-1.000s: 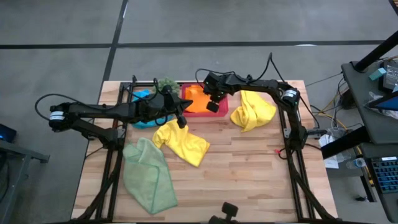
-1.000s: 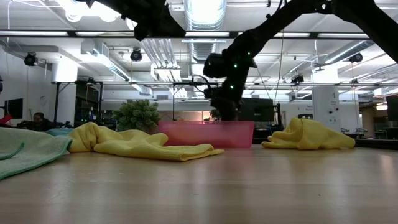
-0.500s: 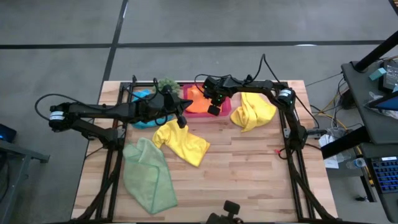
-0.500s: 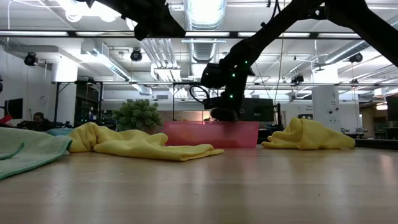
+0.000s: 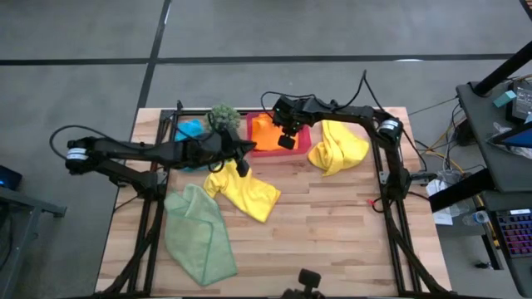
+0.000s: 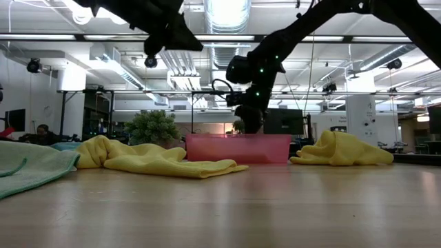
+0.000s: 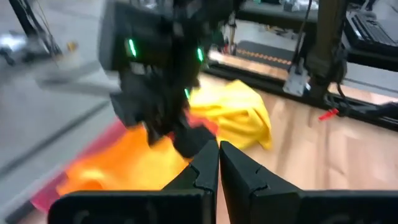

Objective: Fold microfiber towels
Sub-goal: Put the folded orange microfiber towel into the red bin, then fold the bottom yellow microfiber towel

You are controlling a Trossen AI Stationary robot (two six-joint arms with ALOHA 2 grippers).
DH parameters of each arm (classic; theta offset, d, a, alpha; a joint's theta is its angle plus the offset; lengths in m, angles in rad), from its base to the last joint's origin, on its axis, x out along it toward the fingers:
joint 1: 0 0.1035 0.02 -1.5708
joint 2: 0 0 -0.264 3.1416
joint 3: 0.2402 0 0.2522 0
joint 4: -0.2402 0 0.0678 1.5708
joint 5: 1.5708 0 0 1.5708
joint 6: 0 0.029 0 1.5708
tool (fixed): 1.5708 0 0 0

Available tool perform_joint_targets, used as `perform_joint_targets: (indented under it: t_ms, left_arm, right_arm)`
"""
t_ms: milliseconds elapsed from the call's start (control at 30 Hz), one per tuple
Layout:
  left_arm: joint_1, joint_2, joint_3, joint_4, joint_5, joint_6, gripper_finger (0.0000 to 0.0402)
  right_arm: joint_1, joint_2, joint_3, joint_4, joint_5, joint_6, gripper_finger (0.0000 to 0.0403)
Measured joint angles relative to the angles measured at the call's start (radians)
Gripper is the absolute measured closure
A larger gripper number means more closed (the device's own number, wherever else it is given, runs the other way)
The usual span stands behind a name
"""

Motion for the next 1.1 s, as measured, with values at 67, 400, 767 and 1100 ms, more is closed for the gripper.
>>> perform_joint_targets:
  t_ms: [67,400,767,1100]
  left_arm:
    - [-0.023,0.000,-0.029,0.000,0.001,-0.053,0.0401]
    - [-0.138,0.023,-0.094,0.096,0.002,-0.184,0.0401]
    - [-0.217,0.236,-0.107,0.498,0.003,-0.184,0.0401]
    - [-0.230,0.405,-0.077,0.663,0.006,-0.250,0.0401]
  right_arm:
    - [0.003,-0.016,-0.001,-0.010,-0.002,0.002,0.0394]
    - [0.098,-0.237,-0.187,0.131,-0.061,0.037,0.0394]
    - [0.218,-0.540,-0.603,0.693,-0.073,0.147,0.0394]
    - [0.285,-0.705,-0.874,0.992,-0.074,0.132,0.0394]
